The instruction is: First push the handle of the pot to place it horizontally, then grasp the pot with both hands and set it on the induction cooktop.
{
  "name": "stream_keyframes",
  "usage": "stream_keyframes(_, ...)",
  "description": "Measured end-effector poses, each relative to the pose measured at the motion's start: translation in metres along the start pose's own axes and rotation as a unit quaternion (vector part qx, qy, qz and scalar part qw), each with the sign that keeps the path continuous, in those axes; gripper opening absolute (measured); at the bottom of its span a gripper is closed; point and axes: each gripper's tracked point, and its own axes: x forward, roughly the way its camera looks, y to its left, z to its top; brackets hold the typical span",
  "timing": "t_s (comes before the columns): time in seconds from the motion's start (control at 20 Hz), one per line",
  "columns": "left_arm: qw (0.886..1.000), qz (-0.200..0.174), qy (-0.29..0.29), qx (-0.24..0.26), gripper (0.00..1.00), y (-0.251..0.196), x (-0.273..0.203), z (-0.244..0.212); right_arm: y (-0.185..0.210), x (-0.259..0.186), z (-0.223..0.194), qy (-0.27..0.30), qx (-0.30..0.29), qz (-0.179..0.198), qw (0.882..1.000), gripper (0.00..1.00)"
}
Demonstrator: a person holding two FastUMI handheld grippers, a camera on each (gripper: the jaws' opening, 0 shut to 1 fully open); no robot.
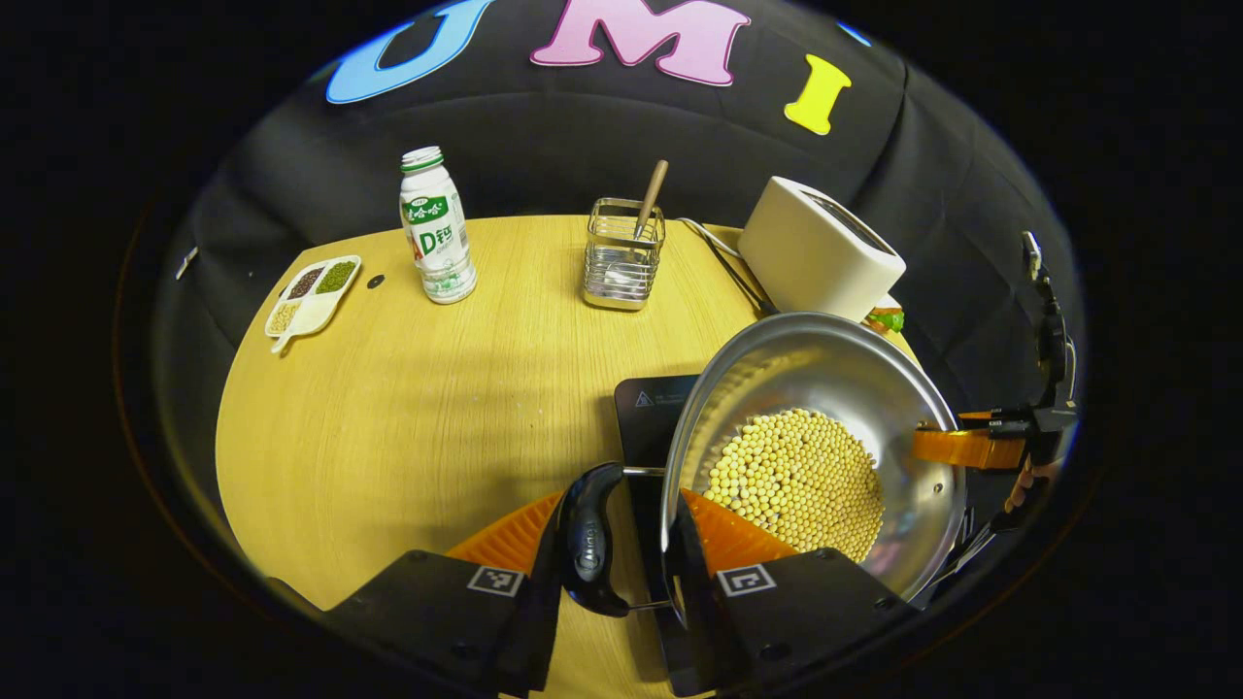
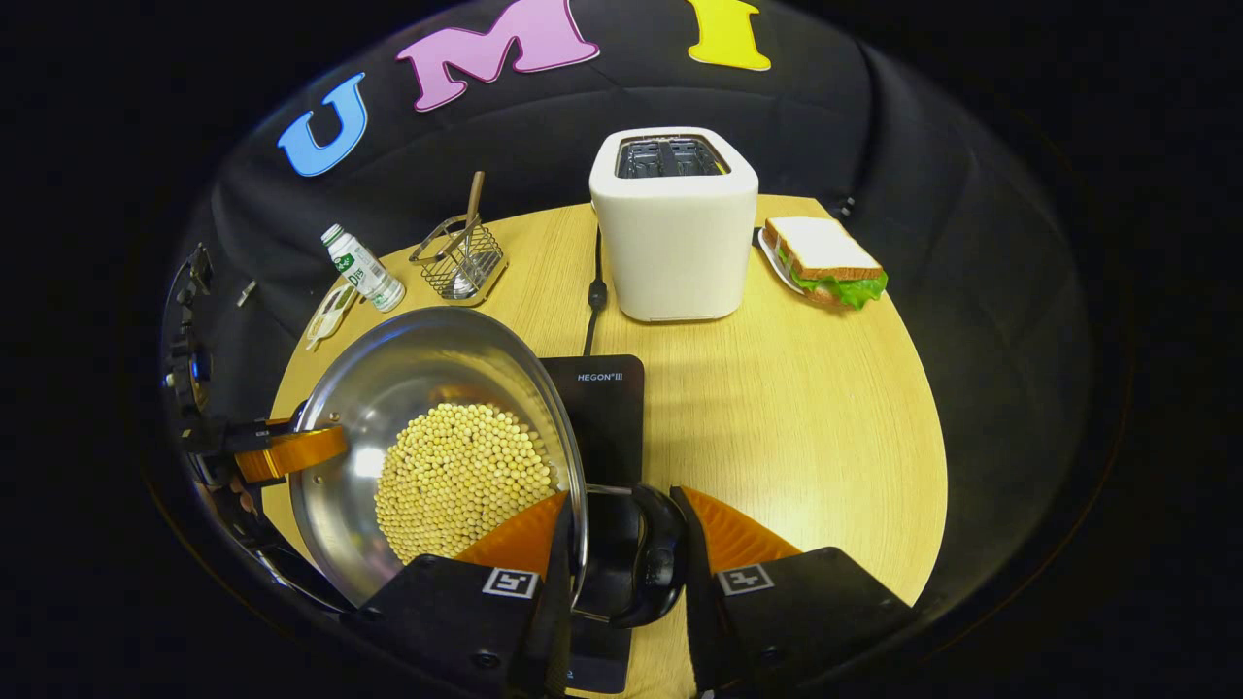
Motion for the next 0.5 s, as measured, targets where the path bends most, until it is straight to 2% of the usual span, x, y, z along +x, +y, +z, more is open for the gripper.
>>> stream_keyframes(0.15, 1.000, 0.004, 0.008, 0.002, 0.63, -0.0010, -0.0009, -0.0021, 0.0006, -0.0002, 0.0005, -0.004, -0.005, -0.001, 1.000, 0.56)
stream_keyframes(0.2, 1.000, 0.003, 0.004, 0.001, 0.64, -0.0035, -0.0009, -0.0003, 0.0003, -0.0002, 0.0012, -0.006, -0.005, -0.003, 1.000, 0.55)
stream_keyframes(0.25, 1.000, 0.002, -0.003, 0.002, 0.74, -0.0053, -0.0015, 0.0031, -0.0007, -0.0003, 0.0012, -0.006, -0.005, -0.004, 1.000, 0.62)
stream_keyframes(0.3, 1.000, 0.004, -0.009, 0.004, 0.80, -0.0062, -0.0027, 0.0052, -0.0017, 0.0001, 0.0003, -0.007, -0.005, -0.005, 1.000, 0.74)
stream_keyframes(0.35, 1.000, 0.005, -0.012, 0.007, 0.91, -0.0069, -0.0028, 0.0057, 0.0001, -0.0033, -0.0004, -0.008, -0.002, -0.004, 1.000, 0.87)
stream_keyframes(0.4, 1.000, 0.004, -0.012, 0.011, 0.95, -0.0080, -0.0035, 0.0068, -0.0020, -0.0037, 0.0014, -0.011, 0.000, -0.008, 1.000, 1.00)
stream_keyframes(0.5, 1.000, 0.009, -0.011, 0.019, 0.96, -0.0068, -0.0063, 0.0063, -0.0018, -0.0052, 0.0037, -0.017, 0.005, -0.008, 1.000, 0.99)
